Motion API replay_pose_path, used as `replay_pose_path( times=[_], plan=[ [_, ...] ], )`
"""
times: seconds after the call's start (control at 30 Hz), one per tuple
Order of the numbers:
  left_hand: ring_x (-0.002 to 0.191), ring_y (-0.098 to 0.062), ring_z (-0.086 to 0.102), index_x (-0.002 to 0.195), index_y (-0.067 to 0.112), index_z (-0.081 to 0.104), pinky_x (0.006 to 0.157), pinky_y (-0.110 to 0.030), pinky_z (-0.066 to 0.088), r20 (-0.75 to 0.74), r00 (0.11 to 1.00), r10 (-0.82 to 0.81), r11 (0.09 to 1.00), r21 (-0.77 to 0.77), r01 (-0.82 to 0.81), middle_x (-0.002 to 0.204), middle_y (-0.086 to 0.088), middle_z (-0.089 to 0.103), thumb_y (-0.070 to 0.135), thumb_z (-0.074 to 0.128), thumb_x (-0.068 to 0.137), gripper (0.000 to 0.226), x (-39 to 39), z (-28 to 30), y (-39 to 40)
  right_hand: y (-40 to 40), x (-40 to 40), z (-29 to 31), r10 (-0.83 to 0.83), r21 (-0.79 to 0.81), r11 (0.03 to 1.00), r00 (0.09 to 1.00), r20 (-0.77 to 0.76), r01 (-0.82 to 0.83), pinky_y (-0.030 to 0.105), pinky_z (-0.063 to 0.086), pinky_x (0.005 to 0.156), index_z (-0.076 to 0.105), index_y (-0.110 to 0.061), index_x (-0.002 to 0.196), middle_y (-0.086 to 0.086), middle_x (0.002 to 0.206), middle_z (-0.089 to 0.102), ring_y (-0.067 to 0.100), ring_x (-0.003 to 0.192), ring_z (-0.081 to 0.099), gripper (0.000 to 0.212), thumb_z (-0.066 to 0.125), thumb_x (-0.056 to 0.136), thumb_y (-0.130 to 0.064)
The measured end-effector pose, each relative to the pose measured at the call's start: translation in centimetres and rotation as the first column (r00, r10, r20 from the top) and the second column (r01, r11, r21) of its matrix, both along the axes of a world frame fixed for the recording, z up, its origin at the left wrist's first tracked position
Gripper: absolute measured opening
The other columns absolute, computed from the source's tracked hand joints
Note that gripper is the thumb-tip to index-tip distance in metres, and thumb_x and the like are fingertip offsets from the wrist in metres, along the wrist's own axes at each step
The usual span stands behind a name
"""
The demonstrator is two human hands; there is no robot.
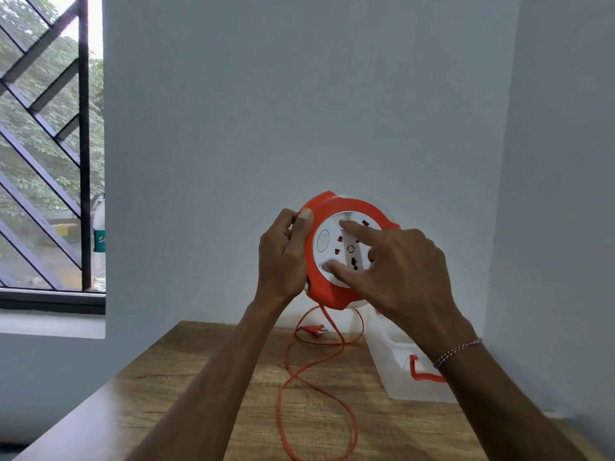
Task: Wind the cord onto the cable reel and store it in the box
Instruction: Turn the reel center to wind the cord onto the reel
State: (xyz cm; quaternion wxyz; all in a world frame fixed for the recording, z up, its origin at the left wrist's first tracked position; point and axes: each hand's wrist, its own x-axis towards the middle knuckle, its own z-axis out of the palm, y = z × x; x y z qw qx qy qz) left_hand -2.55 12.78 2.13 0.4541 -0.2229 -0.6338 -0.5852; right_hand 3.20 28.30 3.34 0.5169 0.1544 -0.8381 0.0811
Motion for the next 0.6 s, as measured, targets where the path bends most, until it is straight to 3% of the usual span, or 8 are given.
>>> replay_pose_path(
  times=[0.07,0.13,0.27,0.4,0.6],
  plan=[
    [0.072,-0.021,0.068,0.09,0.024,0.059,0.064,-0.035,0.06,0.004,1.0,-0.012,1.0,0.007,0.012,0.083,0.0,0.069,0.038,0.044,0.1,0.023,0.1,0.0,0.0,0.1,0.0,0.2,-0.04,0.031,0.999,0.999,-0.01,0.04,0.035,0.055,0.075,0.058,-0.036,0.13,0.001,0.107,0.073,0.023,0.089,0.068,0.074,0.044,0.072,-0.081],
    [0.073,-0.022,0.068,0.089,0.027,0.058,0.063,-0.032,0.059,0.001,1.0,-0.016,1.0,0.017,0.016,0.083,0.0,0.069,0.038,0.043,0.1,0.022,0.2,0.1,0.0,0.2,0.1,0.4,0.009,0.052,0.999,0.998,-0.06,-0.006,0.032,0.052,0.07,0.064,-0.032,0.123,0.003,0.106,0.073,0.022,0.087,0.064,0.064,0.05,0.075,-0.072],
    [0.073,-0.017,0.068,0.09,0.029,0.059,0.063,-0.025,0.059,0.011,1.0,-0.004,0.999,0.033,0.004,0.083,0.005,0.069,0.037,0.044,0.101,0.02,0.2,0.2,-0.2,0.8,0.0,0.7,0.202,0.166,0.969,0.974,-0.098,-0.184,0.035,0.056,0.072,0.074,-0.025,0.1,0.004,0.109,0.068,0.021,0.098,0.055,0.024,0.078,0.076,-0.026],
    [0.074,-0.021,0.068,0.094,0.022,0.06,0.064,-0.031,0.059,0.002,1.0,-0.006,1.0,0.026,0.006,0.084,0.0,0.069,0.037,0.043,0.1,0.023,0.2,0.2,-0.2,0.5,0.7,0.9,0.095,0.326,0.936,0.988,0.119,-0.129,0.049,0.051,0.089,0.075,-0.031,0.101,0.006,0.134,0.057,0.032,0.122,0.046,0.048,0.091,0.057,-0.02],
    [0.071,-0.014,0.068,0.095,0.018,0.06,0.062,-0.023,0.059,-0.005,1.0,-0.007,1.0,0.006,0.008,0.081,0.007,0.068,0.035,0.044,0.101,0.024,0.2,0.1,0.0,0.1,1.0,0.7,-0.025,0.349,0.937,0.998,0.053,0.005,0.048,0.051,0.082,0.071,-0.037,0.11,0.01,0.128,0.06,0.036,0.112,0.052,0.057,0.089,0.056,-0.033]
  ],
)
